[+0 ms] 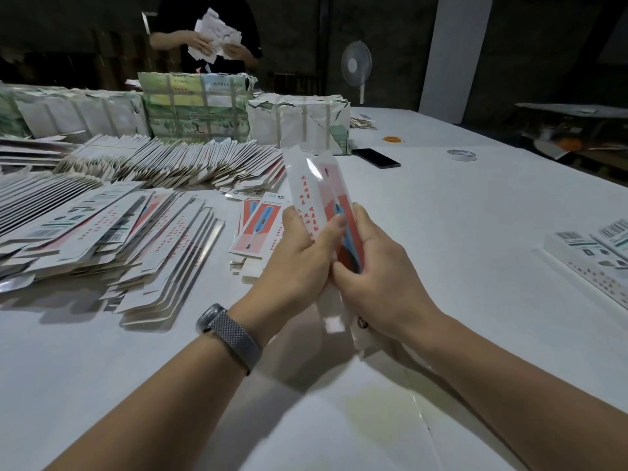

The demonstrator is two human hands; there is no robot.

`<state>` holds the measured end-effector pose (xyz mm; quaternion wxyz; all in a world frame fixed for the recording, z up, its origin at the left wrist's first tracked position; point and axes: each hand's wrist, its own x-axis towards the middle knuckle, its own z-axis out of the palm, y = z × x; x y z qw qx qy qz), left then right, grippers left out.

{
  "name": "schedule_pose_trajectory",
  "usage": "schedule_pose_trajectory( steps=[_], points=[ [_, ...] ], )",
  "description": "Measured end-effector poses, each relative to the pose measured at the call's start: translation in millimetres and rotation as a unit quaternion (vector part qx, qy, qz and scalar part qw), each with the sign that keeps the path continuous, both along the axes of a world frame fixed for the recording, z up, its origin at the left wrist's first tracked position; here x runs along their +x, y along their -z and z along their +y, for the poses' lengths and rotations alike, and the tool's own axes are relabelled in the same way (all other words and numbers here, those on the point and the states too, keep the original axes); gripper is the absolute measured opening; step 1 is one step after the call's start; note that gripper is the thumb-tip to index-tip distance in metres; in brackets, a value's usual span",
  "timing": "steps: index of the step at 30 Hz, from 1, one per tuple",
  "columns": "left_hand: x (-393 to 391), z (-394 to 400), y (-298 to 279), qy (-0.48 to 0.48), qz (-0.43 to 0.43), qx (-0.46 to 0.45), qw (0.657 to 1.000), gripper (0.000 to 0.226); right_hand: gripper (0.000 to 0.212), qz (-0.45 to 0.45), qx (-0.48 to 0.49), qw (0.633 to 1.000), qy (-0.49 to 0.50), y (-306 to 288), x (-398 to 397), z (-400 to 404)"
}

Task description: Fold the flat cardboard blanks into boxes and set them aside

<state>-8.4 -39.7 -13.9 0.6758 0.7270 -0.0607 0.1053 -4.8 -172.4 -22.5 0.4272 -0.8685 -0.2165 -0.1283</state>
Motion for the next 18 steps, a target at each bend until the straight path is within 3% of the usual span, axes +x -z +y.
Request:
schedule_pose_trajectory(
  steps=[5, 8, 13, 15, 18],
  points=[
    [1, -1, 2, 0.017, 0.016, -0.017, 1.0, 0.039, 0.088, 0.004, -0.061, 0.998, 0.0, 2, -2, 1],
    [4, 0, 4, -0.005, 0.037, -0.05, 0.998, 0.03, 0.086, 0.033, -0.007, 0.999, -0.033, -1, -1, 0],
    [7, 5, 4, 0.019, 0.054, -0.135, 0.989, 0.032, 0.047, 0.13, 0.18, 0.97, -0.098, -10, 3, -5],
    [9, 7, 7, 0.031, 0.057, -0.121, 0.99, 0.04, 0.034, 0.135, 0.212, 0.963, -0.102, -13, 6, -8],
    [7, 9, 9, 0.042, 0.064, -0.081, 0.994, 0.047, 0.033, 0.135, 0.226, 0.96, -0.098, -14, 7, -9]
  ],
)
